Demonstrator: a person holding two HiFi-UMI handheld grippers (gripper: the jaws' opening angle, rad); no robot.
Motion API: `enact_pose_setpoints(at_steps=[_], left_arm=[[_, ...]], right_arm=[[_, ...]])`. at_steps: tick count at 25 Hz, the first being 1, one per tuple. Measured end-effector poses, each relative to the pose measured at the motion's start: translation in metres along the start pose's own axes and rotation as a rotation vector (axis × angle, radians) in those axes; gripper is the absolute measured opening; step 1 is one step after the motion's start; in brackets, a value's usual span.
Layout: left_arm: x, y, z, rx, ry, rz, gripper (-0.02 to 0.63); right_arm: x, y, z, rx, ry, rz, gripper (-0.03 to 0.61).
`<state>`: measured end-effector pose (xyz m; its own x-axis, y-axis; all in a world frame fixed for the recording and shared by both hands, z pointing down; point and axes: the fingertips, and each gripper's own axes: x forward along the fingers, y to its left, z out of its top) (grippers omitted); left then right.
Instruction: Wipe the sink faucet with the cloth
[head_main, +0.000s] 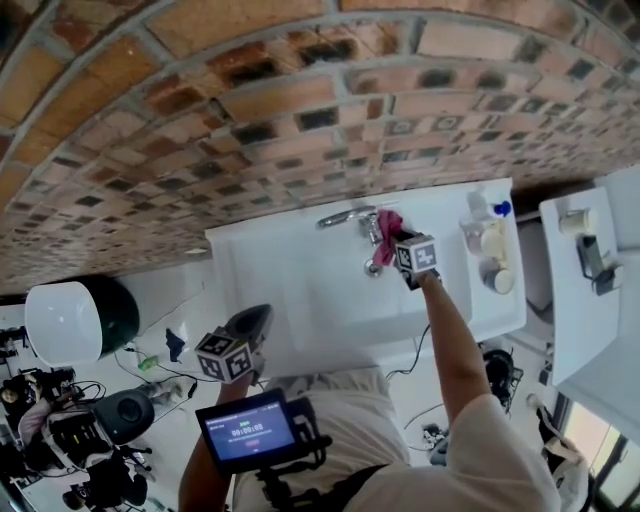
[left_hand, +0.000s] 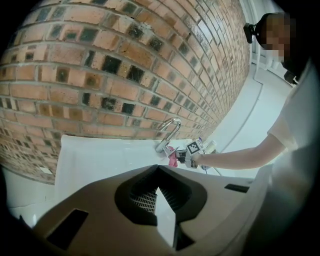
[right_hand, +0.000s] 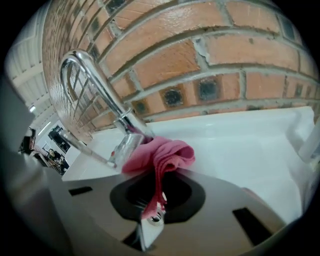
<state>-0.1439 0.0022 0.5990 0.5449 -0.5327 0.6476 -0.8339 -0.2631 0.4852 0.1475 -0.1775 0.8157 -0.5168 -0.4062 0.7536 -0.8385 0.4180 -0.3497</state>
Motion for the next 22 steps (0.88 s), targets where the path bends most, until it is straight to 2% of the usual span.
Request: enact_pose_setpoints(at_steps=[6,9,12,17,20,22], left_arm=[[0.001,0.002,-0.004,-0.013,0.005,-0.012,-0.003],[0.000,0.004,-0.006,-0.024,0.010,-0.013,-0.003],[-0.002,0.006,-0.005,-0.026,0.009,-0.016,-0.003],[-0.014,0.016,-0.004,-0.038,-0.003,-0.005,-0.003],[-0.021,0.023,-0.007,-0.048,-0.007,0.002,-0.003],[-0.024,0.028,-0.010,-0.055,-0.008,0.006,-0.003]], right_arm=[[-0.004,0.034,-0.039,0.064,-0.042,0.009,0.040],[0.009,0.051,-0.046,0.109,-0.049,-0.011,0.040],[0.025,0.072,-0.049,0.095,-0.044,-0.029,0.040],[0.040,0.094,-0.025,0.077,-0.159,-0.128,0.040],[0.041,0.102,-0.006,0.048,-0.220,-0.211,0.040],[0.031,0.104,0.013,0.069,-0.275,-0.277,0.040]])
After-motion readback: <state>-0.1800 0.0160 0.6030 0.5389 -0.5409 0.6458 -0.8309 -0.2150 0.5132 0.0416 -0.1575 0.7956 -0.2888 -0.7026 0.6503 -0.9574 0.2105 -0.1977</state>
